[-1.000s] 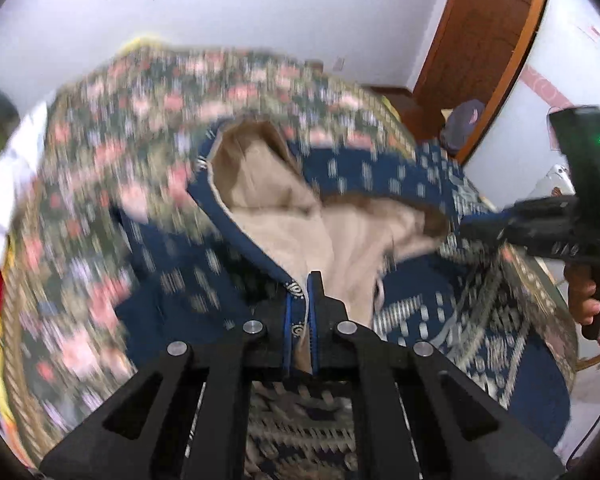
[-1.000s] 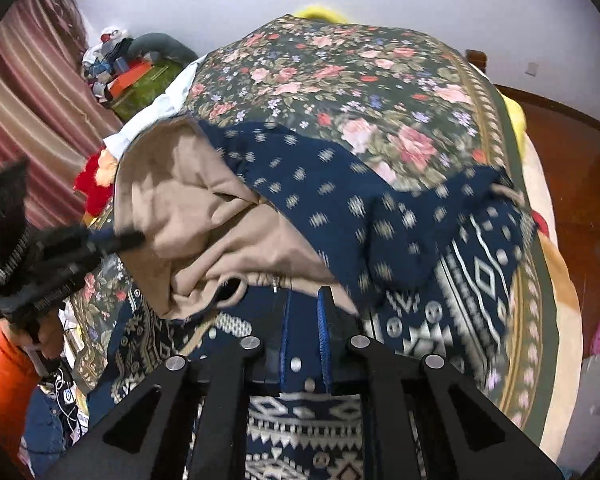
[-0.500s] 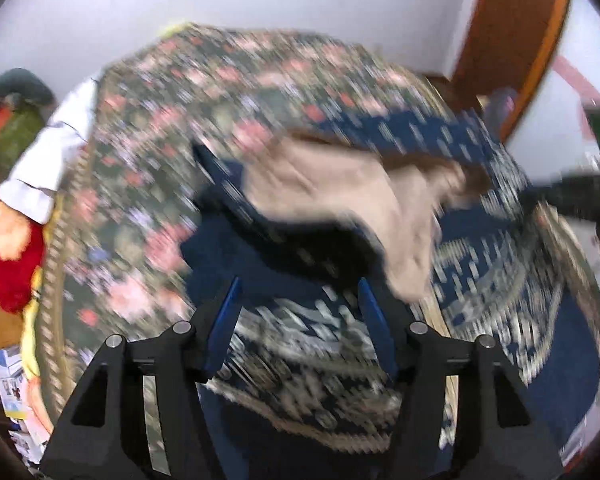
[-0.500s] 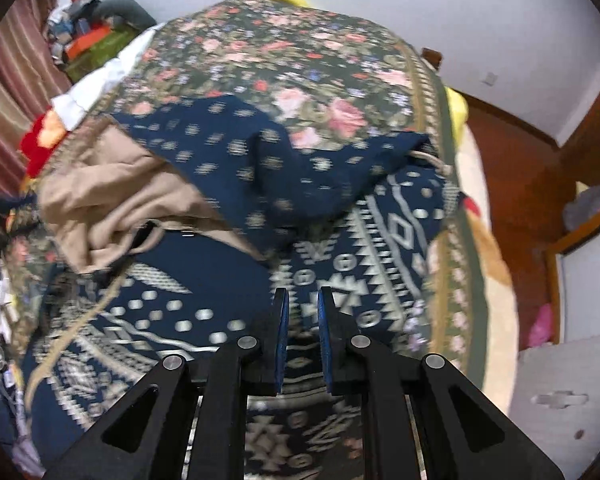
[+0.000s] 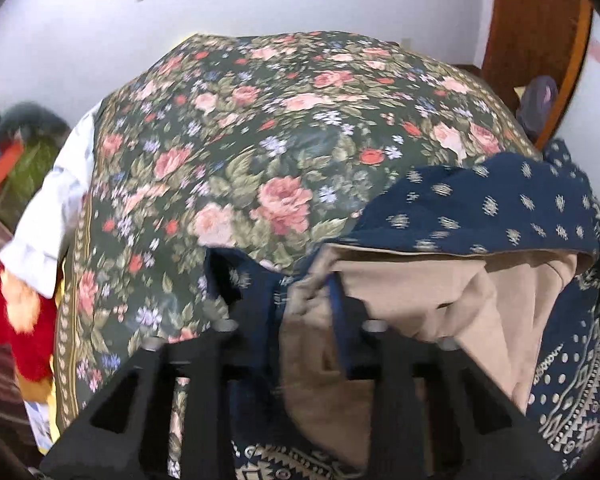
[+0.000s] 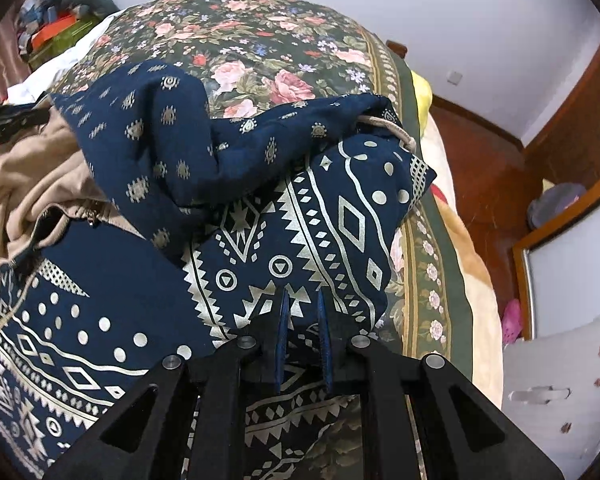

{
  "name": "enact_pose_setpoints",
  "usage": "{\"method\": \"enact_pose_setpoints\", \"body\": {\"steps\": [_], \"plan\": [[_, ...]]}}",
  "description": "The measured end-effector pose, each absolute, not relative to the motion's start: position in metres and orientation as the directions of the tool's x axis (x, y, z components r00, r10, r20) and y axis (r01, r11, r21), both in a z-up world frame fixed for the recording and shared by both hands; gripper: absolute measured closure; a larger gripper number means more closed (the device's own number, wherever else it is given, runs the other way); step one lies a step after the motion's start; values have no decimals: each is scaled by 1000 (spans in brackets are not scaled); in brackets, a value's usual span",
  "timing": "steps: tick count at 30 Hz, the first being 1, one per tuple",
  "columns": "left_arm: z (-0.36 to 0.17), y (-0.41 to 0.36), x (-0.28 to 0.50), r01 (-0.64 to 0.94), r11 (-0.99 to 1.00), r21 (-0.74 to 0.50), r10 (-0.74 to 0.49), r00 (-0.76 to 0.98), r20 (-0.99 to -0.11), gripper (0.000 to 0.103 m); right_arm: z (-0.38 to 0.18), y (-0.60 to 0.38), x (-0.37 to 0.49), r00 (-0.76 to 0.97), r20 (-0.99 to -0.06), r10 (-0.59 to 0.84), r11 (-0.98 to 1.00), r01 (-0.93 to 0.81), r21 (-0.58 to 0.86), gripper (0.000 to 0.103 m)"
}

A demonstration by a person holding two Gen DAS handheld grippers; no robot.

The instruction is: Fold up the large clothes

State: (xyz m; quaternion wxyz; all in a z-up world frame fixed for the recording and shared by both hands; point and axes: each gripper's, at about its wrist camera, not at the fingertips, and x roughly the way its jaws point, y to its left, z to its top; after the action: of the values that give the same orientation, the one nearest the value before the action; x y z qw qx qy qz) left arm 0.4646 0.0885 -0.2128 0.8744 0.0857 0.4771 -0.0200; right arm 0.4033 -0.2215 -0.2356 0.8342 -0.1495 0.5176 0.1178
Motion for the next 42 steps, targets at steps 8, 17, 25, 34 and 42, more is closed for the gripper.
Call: {"method": "enact_pose_setpoints", "body": {"steps": [8, 17, 25, 34, 42], "plan": [[-180, 70, 456, 143, 987, 67, -32, 594, -804, 96, -229, -231, 396, 436, -899, 47, 952, -292, -92, 92], [-125, 27, 416, 281, 931, -234, -358, 564, -744, 96, -214, -240, 382, 445, -895, 43, 963, -258, -83, 92], [-123, -37, 357, 453, 854, -258, -472, 463, -750, 97, -165, -263, 348, 502, -861, 81, 965, -257, -59, 92], [-172, -73, 258, 567, 779, -267, -500, 306, -810, 102, -125, -272, 314, 530, -838, 131, 960, -279, -27, 92], [-165, -30, 252, 433, 890, -146, -350, 440, -827, 89, -97, -221, 313, 515, -798, 314, 915, -388, 110, 92]]}}
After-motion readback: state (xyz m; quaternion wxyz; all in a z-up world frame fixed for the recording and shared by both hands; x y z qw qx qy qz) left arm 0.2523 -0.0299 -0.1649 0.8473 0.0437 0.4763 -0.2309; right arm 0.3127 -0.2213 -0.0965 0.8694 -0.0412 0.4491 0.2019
